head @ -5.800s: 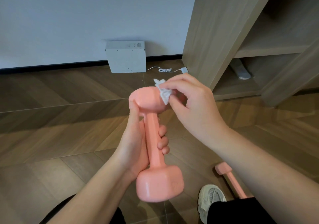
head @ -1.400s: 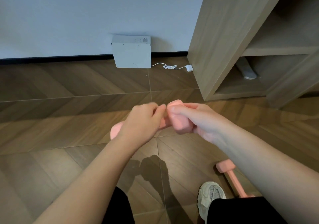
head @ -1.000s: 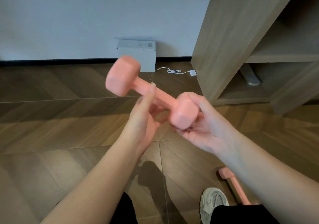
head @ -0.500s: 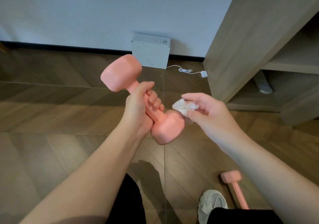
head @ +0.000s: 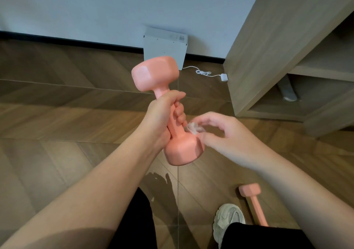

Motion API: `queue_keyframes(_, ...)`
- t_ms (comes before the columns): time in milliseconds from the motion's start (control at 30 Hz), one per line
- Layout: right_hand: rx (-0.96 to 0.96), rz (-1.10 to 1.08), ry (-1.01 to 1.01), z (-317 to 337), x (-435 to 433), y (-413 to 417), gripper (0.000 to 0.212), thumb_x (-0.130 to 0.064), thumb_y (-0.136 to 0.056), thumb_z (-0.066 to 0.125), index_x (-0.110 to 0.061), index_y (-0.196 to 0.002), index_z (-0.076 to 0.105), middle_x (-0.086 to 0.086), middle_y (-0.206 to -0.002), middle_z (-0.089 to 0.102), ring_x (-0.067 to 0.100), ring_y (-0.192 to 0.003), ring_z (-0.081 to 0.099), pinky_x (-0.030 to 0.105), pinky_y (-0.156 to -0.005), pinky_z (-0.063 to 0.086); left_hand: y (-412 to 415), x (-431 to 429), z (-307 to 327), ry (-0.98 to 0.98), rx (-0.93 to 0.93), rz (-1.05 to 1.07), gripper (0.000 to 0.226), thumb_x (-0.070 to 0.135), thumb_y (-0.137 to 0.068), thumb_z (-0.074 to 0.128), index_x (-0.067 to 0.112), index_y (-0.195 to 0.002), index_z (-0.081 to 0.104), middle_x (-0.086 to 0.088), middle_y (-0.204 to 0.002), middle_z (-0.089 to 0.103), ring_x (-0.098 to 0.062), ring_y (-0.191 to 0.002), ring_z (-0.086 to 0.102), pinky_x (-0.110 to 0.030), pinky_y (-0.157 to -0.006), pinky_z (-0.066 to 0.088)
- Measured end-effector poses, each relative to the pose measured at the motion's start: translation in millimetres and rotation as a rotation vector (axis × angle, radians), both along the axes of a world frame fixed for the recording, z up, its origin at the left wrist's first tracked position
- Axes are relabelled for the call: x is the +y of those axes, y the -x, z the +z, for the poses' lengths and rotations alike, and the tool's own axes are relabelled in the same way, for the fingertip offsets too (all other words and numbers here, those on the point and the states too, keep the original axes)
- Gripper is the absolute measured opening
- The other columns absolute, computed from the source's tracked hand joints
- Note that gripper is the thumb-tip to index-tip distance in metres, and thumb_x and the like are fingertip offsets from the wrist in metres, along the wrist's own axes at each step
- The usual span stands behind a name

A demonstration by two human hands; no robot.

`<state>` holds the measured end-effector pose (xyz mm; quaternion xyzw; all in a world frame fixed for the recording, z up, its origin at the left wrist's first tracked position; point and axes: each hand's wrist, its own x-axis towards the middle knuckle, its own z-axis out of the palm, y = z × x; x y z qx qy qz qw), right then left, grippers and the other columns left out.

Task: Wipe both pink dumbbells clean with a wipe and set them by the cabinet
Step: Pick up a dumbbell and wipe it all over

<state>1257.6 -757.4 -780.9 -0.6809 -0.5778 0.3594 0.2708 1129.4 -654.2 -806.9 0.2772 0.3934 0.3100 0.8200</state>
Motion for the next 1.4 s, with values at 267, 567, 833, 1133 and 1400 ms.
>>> queue_keyframes(267, 0.139, 0.118, 0.047, 0, -6, 2, 0.047, -0.029, -0.069, 0.083, -0.028, -0.111, 0.063, -0.018, -0.114, 0.065, 0.002, -0.11, 0.06, 0.03, -0.098, 0.049, 6, -1, 3, 0.055, -0.08, -0.046, 0.04, 0.025, -0.091, 0.06, 0.019, -0.058, 0.038, 0.004, -0.045, 0.031, -0.012, -0.038, 0.029, -0.022, -0.044, 0.035)
queue_keyframes(567, -0.112, 0.194, 0.005, -4, -14, 8, 0.074, -0.042, -0.061, 0.087, -0.032, -0.126, 0.053, -0.026, -0.121, 0.058, -0.012, -0.114, 0.049, 0.008, -0.096, 0.036, 10, -4, 8, 0.061, -0.09, -0.014, 0.041, 0.028, -0.091, 0.062, 0.019, -0.06, 0.038, 0.004, -0.046, 0.031, -0.012, -0.039, 0.029, -0.022, -0.046, 0.032)
queue_keyframes(833, -0.186, 0.127, -0.377, -13, -24, 15, 0.059, -0.019, -0.059, 0.091, -0.011, -0.109, 0.062, -0.008, -0.115, 0.061, 0.0, -0.113, 0.054, 0.012, -0.093, 0.038, 8, -6, 14, 0.095, -0.126, -0.012, 0.042, 0.028, -0.091, 0.061, 0.019, -0.057, 0.039, 0.005, -0.044, 0.031, -0.012, -0.037, 0.03, -0.021, -0.045, 0.036)
queue_keyframes(1133, -0.067, 0.112, -0.16, -17, -20, 12, 0.065, -0.037, -0.052, 0.093, -0.029, -0.107, 0.059, -0.021, -0.098, 0.062, -0.001, -0.095, 0.057, 0.009, -0.077, 0.04, 11, -11, 21, -0.072, -0.248, -0.175, 0.024, 0.021, -0.077, 0.053, 0.017, -0.06, 0.037, 0.004, -0.042, 0.028, -0.012, -0.035, 0.026, -0.022, -0.044, 0.034)
queue_keyframes(1400, -0.297, 0.124, -0.469, -19, -26, 20, 0.061, -0.031, -0.058, 0.091, -0.012, -0.107, 0.059, -0.005, -0.112, 0.058, 0.01, -0.105, 0.054, 0.025, -0.084, 0.046, 6, -7, 18, -0.031, 0.045, 0.073, 0.026, 0.028, -0.088, 0.067, 0.016, -0.07, 0.051, 0.002, -0.057, 0.045, -0.012, -0.046, 0.044, -0.024, -0.05, 0.04)
